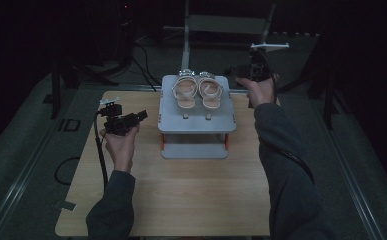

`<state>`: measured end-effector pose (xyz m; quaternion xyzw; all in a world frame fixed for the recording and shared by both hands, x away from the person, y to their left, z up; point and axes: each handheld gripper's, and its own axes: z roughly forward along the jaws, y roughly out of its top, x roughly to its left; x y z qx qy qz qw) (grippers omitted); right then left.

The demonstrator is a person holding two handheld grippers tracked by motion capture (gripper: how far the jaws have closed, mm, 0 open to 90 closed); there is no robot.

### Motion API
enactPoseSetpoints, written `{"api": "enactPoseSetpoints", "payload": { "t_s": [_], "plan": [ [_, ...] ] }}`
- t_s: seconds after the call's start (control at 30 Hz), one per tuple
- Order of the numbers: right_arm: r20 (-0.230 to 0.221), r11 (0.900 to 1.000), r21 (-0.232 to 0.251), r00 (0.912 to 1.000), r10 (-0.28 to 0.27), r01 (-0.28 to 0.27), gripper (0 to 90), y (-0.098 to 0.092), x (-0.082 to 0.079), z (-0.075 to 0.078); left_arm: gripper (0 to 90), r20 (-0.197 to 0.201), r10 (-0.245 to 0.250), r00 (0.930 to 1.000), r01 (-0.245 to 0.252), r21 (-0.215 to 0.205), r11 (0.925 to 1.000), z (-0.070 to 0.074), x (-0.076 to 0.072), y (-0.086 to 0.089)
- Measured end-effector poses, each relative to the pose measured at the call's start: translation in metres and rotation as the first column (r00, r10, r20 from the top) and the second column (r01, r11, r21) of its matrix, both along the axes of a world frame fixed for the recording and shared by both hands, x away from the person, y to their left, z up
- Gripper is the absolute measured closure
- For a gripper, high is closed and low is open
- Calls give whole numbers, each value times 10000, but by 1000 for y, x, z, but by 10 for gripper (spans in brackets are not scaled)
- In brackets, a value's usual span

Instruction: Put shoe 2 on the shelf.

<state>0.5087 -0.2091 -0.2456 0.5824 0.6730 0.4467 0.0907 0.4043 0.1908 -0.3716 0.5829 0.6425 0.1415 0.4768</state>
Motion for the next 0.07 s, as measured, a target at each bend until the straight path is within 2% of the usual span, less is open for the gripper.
{"api": "enactPoseSetpoints", "payload": {
  "t_s": [0.07],
  "plan": [
    [143, 9995, 261, 9998, -165, 161, 374, -15, -4, -6, 438, 23, 13, 10000, -14, 61, 10000, -1, 0, 1]
  ]
}}
